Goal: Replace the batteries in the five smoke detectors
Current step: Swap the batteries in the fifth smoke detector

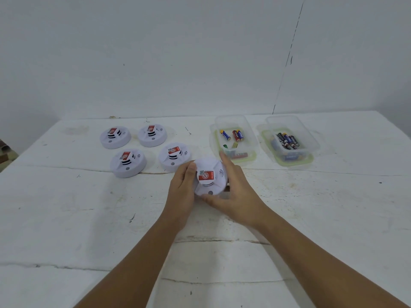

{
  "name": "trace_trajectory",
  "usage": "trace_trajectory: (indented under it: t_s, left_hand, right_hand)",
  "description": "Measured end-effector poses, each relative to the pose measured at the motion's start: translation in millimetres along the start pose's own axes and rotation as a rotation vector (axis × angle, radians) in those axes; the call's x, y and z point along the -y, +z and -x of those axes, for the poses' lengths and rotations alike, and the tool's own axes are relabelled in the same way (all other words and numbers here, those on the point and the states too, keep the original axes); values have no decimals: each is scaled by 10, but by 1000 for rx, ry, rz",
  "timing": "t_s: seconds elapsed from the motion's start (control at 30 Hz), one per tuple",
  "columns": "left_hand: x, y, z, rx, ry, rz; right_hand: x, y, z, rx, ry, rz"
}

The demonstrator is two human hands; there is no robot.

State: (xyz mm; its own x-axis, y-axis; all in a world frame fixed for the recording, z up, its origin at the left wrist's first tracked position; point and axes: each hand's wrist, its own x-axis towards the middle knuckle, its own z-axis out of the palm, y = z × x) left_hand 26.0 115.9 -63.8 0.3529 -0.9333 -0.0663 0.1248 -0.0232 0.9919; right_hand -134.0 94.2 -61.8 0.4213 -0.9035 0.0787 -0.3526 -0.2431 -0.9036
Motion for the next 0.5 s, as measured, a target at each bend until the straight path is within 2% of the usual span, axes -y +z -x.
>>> trace_trajectory:
  t_s: [0.23, 0.33, 0.5]
  left_hand:
    - [-395, -274, -386, 117, -48, 204]
    - [-682, -373, -611, 183, -60, 192]
    - [-1001, -411, -1103, 153, -106, 93]
  right_hand:
    - [452, -25, -512, -41, -91, 100]
    - [697, -41, -738, -63, -99, 82]
    - [931, -54, -1224, -104, -60, 25]
